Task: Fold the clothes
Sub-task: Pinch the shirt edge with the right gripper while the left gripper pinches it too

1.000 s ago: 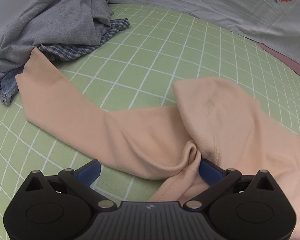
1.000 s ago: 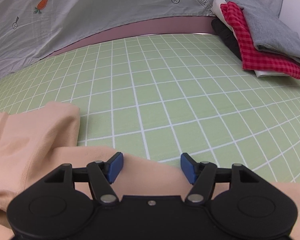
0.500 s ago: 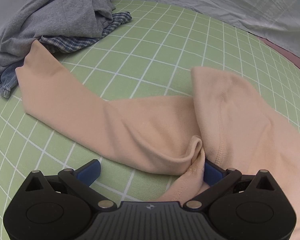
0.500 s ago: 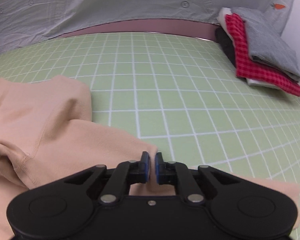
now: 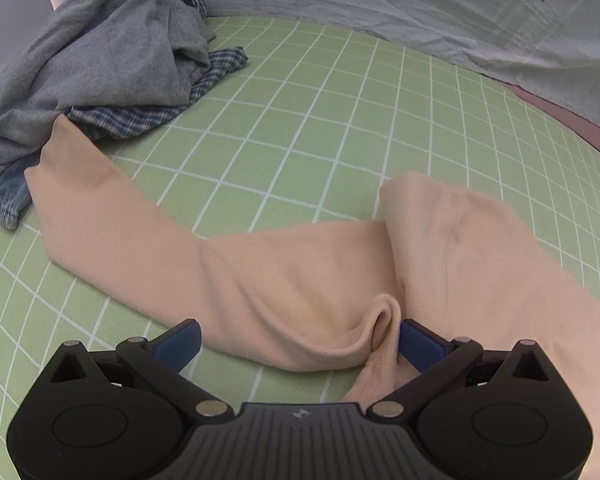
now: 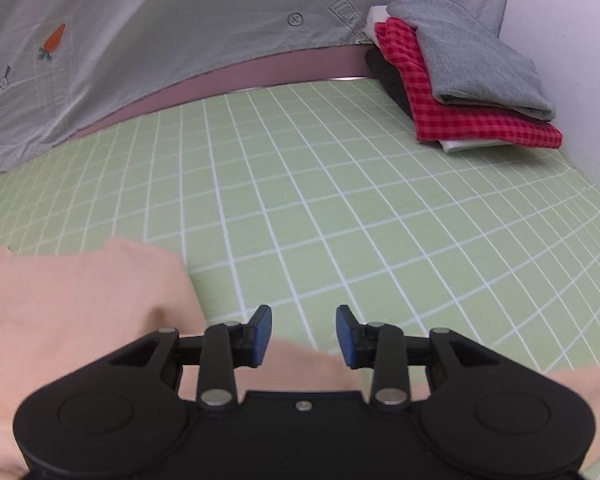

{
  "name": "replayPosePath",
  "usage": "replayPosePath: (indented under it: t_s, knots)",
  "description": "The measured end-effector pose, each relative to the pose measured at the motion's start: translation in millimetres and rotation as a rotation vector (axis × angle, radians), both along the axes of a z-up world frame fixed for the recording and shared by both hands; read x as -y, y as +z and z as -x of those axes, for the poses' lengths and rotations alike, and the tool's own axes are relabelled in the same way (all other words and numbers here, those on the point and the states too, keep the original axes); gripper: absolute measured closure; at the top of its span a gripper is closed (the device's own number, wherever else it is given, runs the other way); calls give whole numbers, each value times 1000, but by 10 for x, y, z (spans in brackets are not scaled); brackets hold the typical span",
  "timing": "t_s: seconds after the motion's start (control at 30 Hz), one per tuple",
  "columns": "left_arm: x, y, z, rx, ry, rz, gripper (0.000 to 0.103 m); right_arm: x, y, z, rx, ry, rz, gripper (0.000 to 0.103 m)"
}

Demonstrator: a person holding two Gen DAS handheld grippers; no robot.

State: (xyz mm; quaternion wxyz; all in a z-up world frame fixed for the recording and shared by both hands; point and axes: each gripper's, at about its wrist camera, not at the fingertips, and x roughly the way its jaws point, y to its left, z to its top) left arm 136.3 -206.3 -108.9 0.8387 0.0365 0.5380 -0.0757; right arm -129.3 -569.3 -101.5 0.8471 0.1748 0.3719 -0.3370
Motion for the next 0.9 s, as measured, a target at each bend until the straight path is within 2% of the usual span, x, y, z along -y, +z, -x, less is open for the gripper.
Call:
replayPosePath:
  t_s: [0.2,0.27,0.37,0.43,0.47,0.57,0.6,0.73,0.9]
  knots:
    - [174,11,-197,8,-25,35,1,-14,-13,-528,63,126,-84,57]
    - [230,-16,-247,2,-44,45,3,-20,-51,-693,57,167,-110,57]
    - [315,-61,-315,-16,-77,54,16,-48,-134,-863,9,212,-125,60]
    - [375,-86,-352,-26,-97,61,34,-30,-168,-913,-1,220,-125,83]
    - [407,-95,-366,-29,-106,66,39,-15,-180,-930,0,222,-125,95]
    - [534,-76,-419,0,-131,58,68,41,-178,-1014,7,258,-106,97]
    - [578,-59,-458,12,-134,65,89,57,-170,-1086,2,279,-85,97]
    - [781,19,-638,68,-144,93,93,138,-125,-1452,-11,351,5,98]
    - [1075,35,-1044,142,-128,99,93,497,-61,-2108,26,365,69,98]
